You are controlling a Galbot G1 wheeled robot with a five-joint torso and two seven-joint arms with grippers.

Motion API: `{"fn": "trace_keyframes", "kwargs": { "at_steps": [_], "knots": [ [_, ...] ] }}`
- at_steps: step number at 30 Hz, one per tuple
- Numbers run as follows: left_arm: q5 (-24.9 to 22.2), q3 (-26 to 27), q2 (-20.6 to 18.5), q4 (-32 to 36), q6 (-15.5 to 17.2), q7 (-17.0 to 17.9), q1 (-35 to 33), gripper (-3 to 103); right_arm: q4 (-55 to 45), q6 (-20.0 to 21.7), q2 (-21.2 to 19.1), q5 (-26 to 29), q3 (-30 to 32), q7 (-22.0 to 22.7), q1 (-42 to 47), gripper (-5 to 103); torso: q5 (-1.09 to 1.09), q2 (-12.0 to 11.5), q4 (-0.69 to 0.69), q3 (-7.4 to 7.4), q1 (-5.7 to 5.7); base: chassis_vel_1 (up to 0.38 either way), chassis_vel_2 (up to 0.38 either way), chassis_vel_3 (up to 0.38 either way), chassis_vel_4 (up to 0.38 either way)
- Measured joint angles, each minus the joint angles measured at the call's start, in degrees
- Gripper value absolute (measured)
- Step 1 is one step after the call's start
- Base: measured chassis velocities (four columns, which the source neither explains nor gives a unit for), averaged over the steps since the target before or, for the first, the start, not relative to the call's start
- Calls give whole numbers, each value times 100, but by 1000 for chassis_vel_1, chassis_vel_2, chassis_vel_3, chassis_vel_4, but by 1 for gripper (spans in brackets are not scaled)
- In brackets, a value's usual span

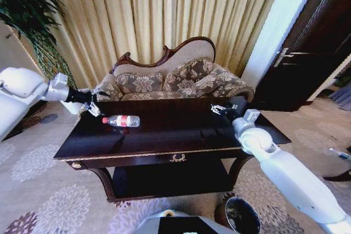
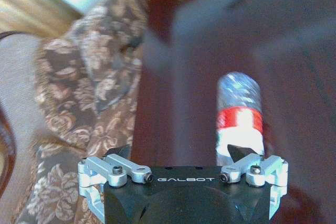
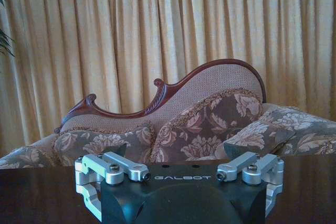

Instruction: Move to the front of the table and place the trash on the table into the trash bin.

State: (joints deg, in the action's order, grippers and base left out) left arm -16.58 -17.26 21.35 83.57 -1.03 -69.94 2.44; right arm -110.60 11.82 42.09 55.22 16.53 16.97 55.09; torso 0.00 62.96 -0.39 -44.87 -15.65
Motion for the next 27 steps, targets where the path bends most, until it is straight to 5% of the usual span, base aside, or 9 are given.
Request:
{"fn": "trace_keyframes", "kwargs": {
  "at_steps": [3, 4, 5, 7, 10, 13, 27],
  "knots": [
    [-98, -209, 158, -349, -665, -455, 252, 100, 5, 0, 7, -17, -14, 5, -1, 100, -1, 0, 0, 0, 0, 0, 0, 0, 0],
    [-98, -209, 158, -349, -665, -455, 252, 100, 5, 0, 7, -17, -14, 5, -1, 100, -1, 0, 0, 0, 0, 0, 0, 0, 0],
    [-403, -338, 295, -626, -999, -829, 403, 100, 15, 0, 5, -25, -14, 7, 6, 100, 0, 0, -1, -1, 0, 0, 0, 0, 0],
    [-456, -368, 404, -768, -1092, -1080, 472, 100, 24, 0, 1, -36, -8, 7, 14, 100, 0, -1, -4, -1, 0, 0, 0, 0, 0],
    [-550, -411, 513, -883, -1022, -1374, 525, 100, 29, -1, -3, -55, 6, 8, 30, 100, 0, 0, -2, -1, 0, 0, 0, 0, 0],
    [-464, -434, 638, -921, -564, -1621, 558, 100, 37, -6, 6, -72, 10, 21, 46, 100, 0, 0, -2, 0, 0, 0, 0, 0, 0],
    [-1059, -1297, 1039, -1482, 54, -1573, 996, 100, 102, -40, 56, -148, 2, 20, 46, 100, 1, 0, -3, -1, 0, 0, 0, 0, 0]
  ]
}}
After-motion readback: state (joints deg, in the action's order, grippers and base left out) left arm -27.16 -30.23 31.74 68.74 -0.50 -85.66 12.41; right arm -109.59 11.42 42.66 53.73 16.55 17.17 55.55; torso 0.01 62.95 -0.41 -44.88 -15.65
